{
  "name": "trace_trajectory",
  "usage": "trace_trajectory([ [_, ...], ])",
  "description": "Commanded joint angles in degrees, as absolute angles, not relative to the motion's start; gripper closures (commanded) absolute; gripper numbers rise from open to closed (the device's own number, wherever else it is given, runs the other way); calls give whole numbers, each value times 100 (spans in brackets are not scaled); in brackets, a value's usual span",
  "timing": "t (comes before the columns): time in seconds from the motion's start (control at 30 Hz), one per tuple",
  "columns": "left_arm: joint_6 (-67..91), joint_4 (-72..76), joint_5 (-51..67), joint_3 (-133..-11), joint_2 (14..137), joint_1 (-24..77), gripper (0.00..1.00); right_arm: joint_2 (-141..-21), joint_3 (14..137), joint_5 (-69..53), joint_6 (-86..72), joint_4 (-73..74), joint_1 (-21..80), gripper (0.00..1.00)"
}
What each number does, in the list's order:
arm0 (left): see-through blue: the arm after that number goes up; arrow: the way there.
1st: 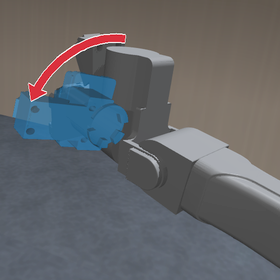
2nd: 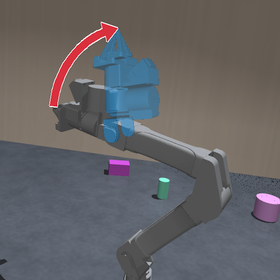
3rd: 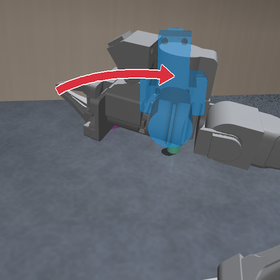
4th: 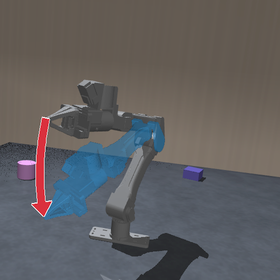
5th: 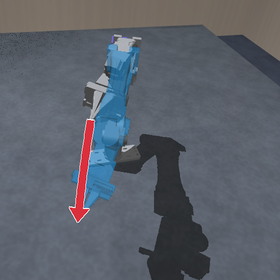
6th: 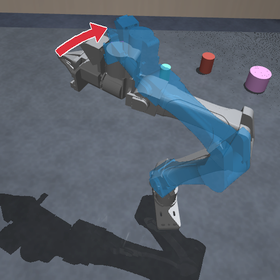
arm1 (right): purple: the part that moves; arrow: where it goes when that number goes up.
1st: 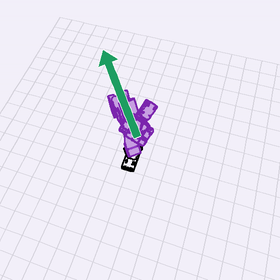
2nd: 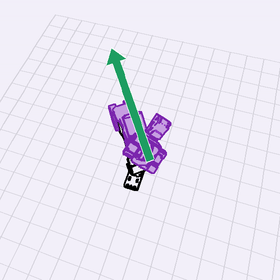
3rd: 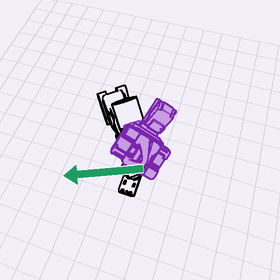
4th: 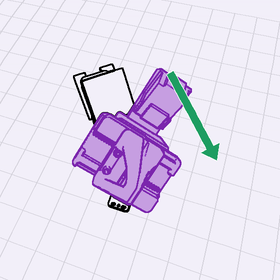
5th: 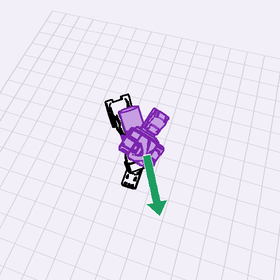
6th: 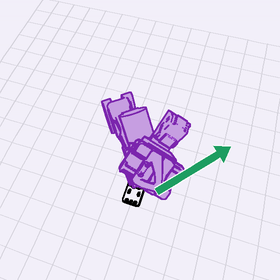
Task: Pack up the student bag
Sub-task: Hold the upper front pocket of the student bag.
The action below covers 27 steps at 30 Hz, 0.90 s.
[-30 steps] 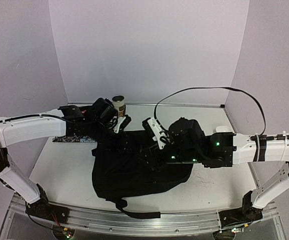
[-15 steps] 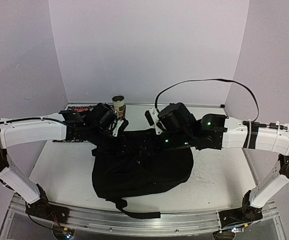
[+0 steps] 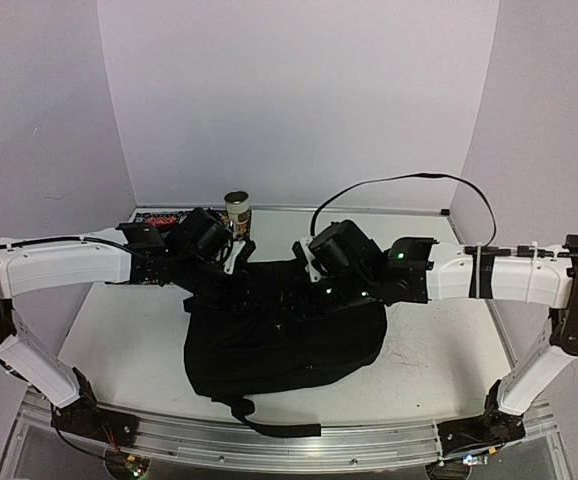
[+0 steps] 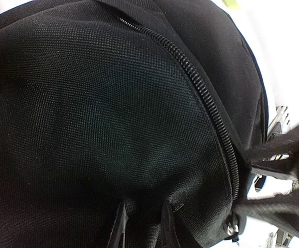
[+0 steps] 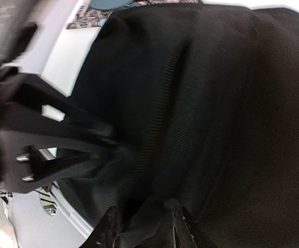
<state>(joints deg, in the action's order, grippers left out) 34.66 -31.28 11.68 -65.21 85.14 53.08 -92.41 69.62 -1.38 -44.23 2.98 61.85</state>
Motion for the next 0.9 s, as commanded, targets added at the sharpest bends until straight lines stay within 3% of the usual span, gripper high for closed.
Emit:
trace_trajectory([
  [0.0, 3542, -3143, 1093, -6434, 8351, 5309, 75, -9307, 6647, -440, -4719, -153, 6067, 68],
  [0.3, 3576, -2926, 1090, -6336, 8062, 5313, 76, -8821, 5691, -1242, -5089, -2231, 5849, 100],
  [0.57, 3629, -2682, 1147, -6468, 7837, 5309, 76, -8457, 4987, -1691, -5262, -4207, 5735, 100],
  [0.87, 3708, -2604, 1313, -6707, 8183, 5309, 75, -8218, 4772, -1803, -5062, -4852, 5712, 100],
])
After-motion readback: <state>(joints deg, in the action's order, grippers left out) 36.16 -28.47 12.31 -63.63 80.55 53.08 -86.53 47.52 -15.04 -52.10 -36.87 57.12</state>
